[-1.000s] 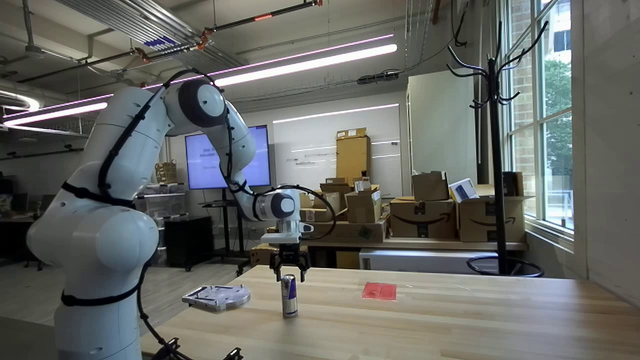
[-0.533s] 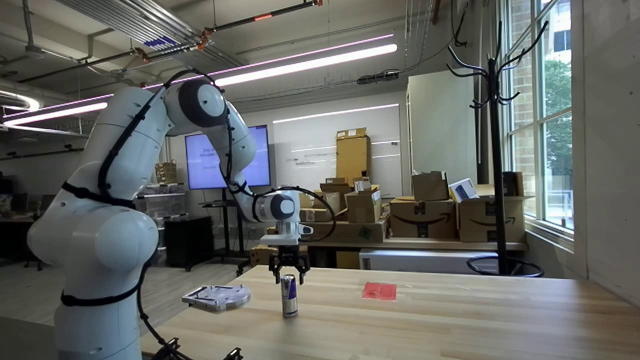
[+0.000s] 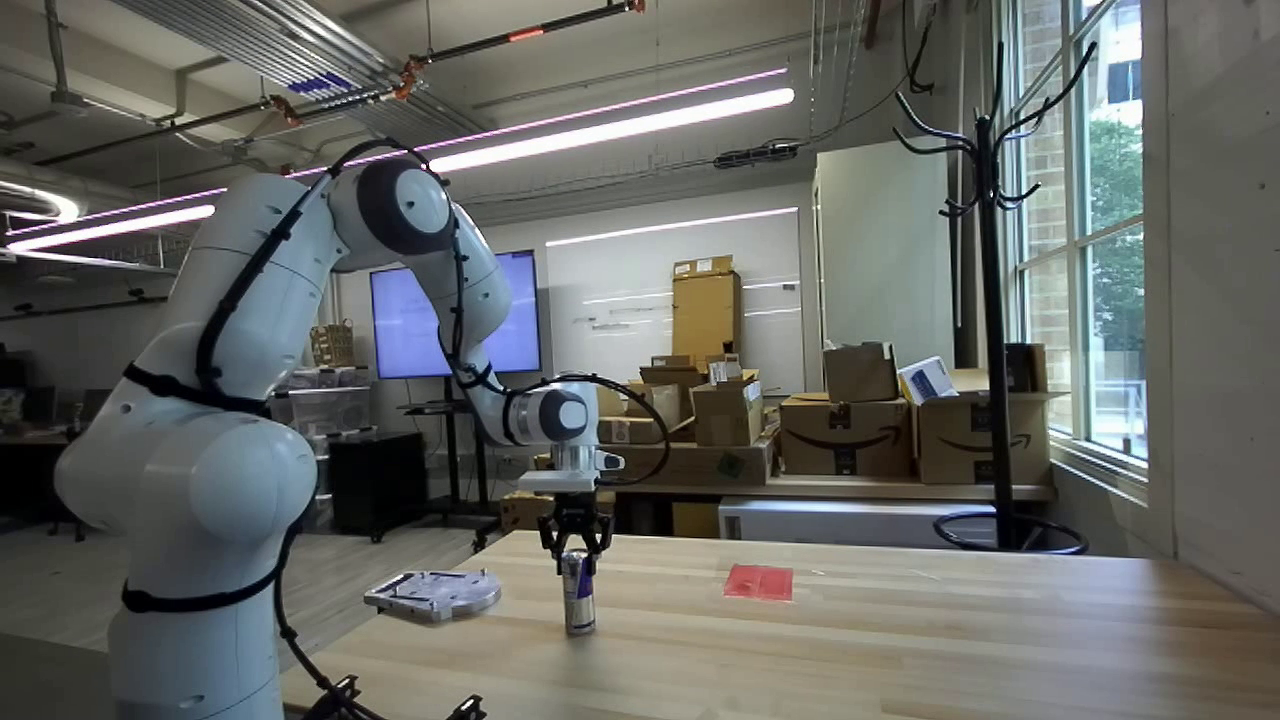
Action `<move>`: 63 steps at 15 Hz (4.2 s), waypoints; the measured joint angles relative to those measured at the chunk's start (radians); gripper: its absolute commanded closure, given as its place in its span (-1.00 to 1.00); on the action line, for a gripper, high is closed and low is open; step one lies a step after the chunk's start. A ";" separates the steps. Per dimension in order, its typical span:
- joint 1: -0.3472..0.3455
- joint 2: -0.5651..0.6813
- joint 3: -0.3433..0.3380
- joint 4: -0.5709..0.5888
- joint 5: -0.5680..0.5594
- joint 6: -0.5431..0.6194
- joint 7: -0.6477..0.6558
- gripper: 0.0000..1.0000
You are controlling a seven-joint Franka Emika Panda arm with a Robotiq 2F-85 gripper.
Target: Put the soda can on the metal object
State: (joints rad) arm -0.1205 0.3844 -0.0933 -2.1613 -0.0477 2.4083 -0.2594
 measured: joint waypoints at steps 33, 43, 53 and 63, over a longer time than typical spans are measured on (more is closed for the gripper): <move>0.394 0.024 0.229 0.224 -0.281 -0.160 0.074 0.34; 0.404 0.156 0.231 0.352 -0.277 -0.176 0.073 0.34; 0.402 0.180 0.231 0.360 -0.256 -0.176 0.073 -0.94; 0.382 0.093 0.225 0.344 -0.253 -0.177 0.076 -1.00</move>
State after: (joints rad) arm 0.2611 0.4771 0.1317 -1.8171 -0.3010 2.2312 -0.1837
